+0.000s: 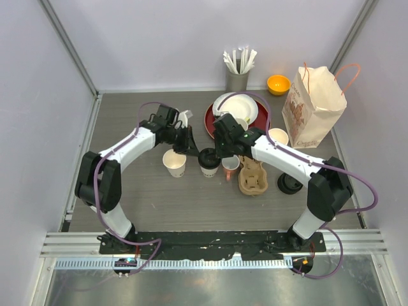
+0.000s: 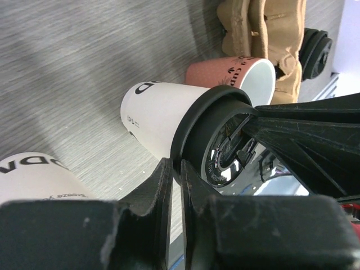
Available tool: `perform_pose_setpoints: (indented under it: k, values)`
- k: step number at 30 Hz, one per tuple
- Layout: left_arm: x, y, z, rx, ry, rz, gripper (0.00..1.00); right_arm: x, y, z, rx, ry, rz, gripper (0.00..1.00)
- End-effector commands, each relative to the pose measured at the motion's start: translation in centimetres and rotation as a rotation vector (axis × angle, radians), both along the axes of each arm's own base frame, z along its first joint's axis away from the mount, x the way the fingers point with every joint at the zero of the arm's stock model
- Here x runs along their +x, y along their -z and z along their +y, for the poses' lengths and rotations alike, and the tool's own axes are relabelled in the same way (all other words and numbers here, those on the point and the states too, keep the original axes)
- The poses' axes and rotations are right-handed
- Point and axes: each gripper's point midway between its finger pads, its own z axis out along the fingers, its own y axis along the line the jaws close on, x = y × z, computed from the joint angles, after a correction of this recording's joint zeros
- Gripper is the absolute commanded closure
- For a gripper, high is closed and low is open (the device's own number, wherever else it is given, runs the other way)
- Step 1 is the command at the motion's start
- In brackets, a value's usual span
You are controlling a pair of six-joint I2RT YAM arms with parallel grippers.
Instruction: Pack the takeout coffee
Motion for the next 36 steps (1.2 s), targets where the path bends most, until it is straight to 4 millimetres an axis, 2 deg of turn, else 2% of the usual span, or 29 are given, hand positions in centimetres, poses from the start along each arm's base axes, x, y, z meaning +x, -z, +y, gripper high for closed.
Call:
perform_pose_setpoints:
  k: [1, 8, 14, 22, 29, 32, 33, 35, 36]
  values:
    - [0.8, -1.6, 1.7, 0.079, -0.014, -0.080, 0.85, 0.6, -0.3, 1.2, 0.022, -0.013, 0.004, 0.82]
    - [1.3, -3.7, 1.6, 0.051, 0.009, -0.119, 0.76, 1.5, -0.7, 1.7, 0.023, -0.013, -0.016, 0.82]
    - [2.1, -5.2, 1.9, 0.024, 0.002, -0.158, 0.72, 1.7, -0.6, 2.0, 0.020, -0.022, -0.009, 0.80]
    - [2.2, -4.6, 1.7, 0.012, 0.010, -0.131, 0.71, 2.1, -3.1, 2.1, 0.036, -0.015, -0.062, 0.84]
    - [2.6, -5.5, 1.9, 0.011, 0.009, -0.150, 0.71, 1.9, -3.5, 2.1, -0.001, -0.021, -0.075, 0.87]
    - [3.0, -6.1, 2.5, 0.011, -0.004, -0.167, 0.71, 1.9, -3.3, 1.9, -0.051, -0.016, -0.083, 0.88]
    - [3.3, -6.4, 2.8, 0.018, -0.014, -0.178, 0.70, 2.0, -3.1, 1.2, -0.095, 0.005, -0.091, 0.88]
    - [3.7, -6.7, 3.2, 0.028, -0.021, -0.203, 0.64, 1.9, -3.3, 1.7, -0.143, -0.014, -0.109, 0.88]
    - [3.9, -7.2, 3.6, 0.038, -0.031, -0.224, 0.61, 1.9, -3.0, 1.1, -0.195, -0.007, -0.111, 0.88]
